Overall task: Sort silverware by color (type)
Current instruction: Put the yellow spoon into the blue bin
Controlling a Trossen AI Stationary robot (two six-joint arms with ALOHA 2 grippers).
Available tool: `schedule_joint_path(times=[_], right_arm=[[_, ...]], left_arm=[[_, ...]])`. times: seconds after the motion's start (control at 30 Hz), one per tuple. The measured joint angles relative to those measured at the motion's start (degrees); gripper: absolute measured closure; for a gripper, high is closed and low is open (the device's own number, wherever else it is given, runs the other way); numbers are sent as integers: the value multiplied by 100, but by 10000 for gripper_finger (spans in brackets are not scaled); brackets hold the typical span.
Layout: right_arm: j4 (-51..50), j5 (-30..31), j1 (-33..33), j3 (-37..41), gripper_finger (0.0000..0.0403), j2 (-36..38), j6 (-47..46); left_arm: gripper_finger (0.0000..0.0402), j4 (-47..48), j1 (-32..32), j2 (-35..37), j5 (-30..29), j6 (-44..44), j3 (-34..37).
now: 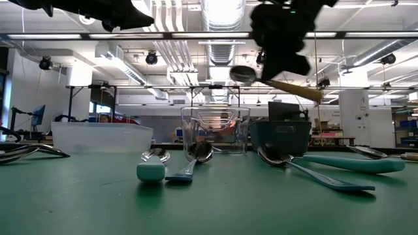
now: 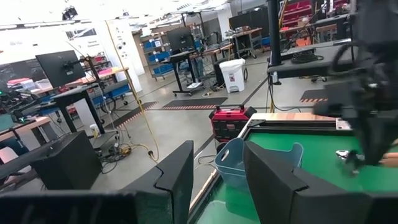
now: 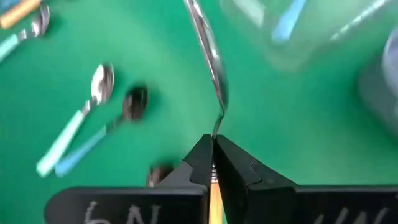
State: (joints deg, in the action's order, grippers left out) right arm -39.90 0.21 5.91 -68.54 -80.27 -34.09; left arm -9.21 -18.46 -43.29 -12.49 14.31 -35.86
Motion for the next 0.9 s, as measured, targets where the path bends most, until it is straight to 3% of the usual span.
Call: schedule_joint_path(times=[0.37,0.63,0.9], right_arm=[[-667,-63,819,-1652,395,-1264,1125],[-1508,-15,1441,-1998,395,-1464,1485],[-1709,12,2727,-1945,395,-1285,1871]], left_arm=[[279,24,0,-15,0,-2,0],[279,26,0,-12,0,-2,0],[279,15,0,-12,-2,-3,0]])
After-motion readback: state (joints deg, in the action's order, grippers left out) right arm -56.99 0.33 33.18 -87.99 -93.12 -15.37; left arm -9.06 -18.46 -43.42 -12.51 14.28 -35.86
